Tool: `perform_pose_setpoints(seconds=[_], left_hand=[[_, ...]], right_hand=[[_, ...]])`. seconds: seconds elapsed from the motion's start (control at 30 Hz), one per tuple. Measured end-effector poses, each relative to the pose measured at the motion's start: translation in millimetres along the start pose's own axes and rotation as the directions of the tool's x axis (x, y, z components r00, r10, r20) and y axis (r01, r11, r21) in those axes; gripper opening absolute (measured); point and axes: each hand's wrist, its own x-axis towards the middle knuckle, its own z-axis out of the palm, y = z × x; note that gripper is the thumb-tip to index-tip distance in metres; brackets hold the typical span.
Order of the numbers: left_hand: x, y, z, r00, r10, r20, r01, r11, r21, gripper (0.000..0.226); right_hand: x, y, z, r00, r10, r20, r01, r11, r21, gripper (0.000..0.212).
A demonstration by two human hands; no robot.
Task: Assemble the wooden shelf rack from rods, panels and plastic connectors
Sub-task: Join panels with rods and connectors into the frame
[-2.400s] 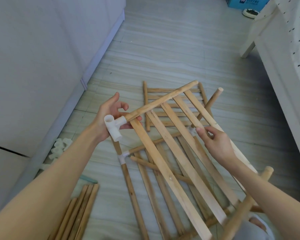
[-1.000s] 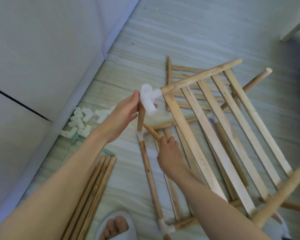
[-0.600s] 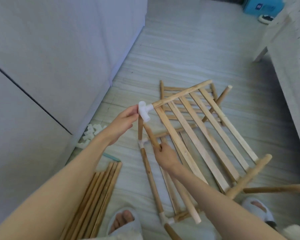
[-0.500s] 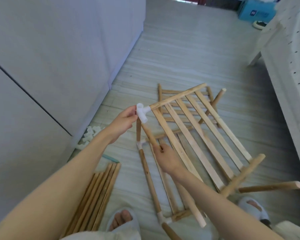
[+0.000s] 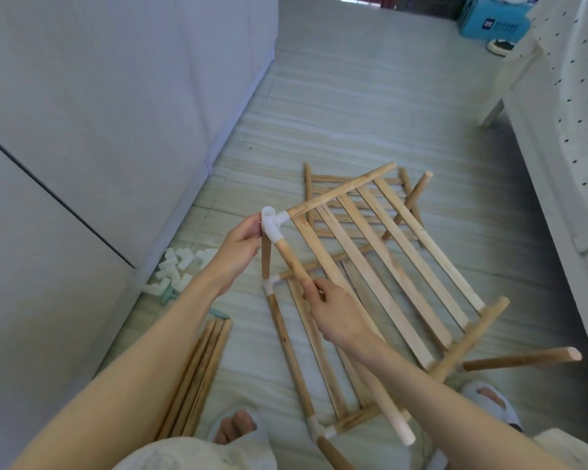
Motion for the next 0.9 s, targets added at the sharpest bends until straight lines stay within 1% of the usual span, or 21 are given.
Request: perform_pose_setpoints(seconds=[0.1,0.17,0.23,0.3,0.37,0.43,0.63,0.77,0.9], left_hand=[[-1.0,-7.6,-1.0,0.999,0.033,-0.02,-0.033,0.999,0.025,0.067],[-2.0,-10.1,0.3,0.997,0.068,-0.039,-0.066,0.997,0.036,0.07],[-2.3,-9.8,2.0,0.994,0.1,-0.033,-0.097,0.993,0.071,0.071],[-2.0,-9.6,2.9,0.993,0.116,-0.037,-0.112,0.988,0.104,0.07],[-1.5,-10.1,3.5,0.991,0.123,-0.047,-0.118,0.988,0.104,0.072],[-1.9,-9.9,4.6,0.991,0.127,-0.041,-0.123,0.987,0.102,0.074],[1.3,-8.2,4.3,0.992,0.122,0.014,-0.123,0.989,0.082,0.08],[-0.5,-12.2,2.8,0.995,0.079,0.059,-0.085,0.991,0.099,0.085],[-7.5,-11.9,-1.3,0.99,0.06,0.125,-0.078,0.987,0.143,0.089]], right_hand=[[2.4,-5.9,-0.2,0.999,-0.044,-0.019,0.043,0.998,-0.048,0.037],[5.0,-11.1,-2.7,0.999,-0.034,0.019,0.035,0.999,-0.03,0.037],[8.4,-15.1,-6.2,0.994,0.046,0.099,-0.057,0.992,0.114,0.034],[9.1,-20.4,-9.1,0.972,0.136,0.192,-0.187,0.943,0.276,0.031],[9.6,-23.5,-9.3,0.954,0.169,0.249,-0.254,0.895,0.366,0.03],[9.6,-24.3,-9.0,0.942,0.171,0.29,-0.287,0.858,0.426,0.03],[12.5,-28.2,-9.0,0.913,0.144,0.383,-0.346,0.769,0.537,0.03],[9.9,-31.6,-5.3,0.902,0.128,0.411,-0.359,0.752,0.553,0.03],[8.2,-35.4,-5.7,0.899,0.128,0.419,-0.38,0.702,0.602,0.029]])
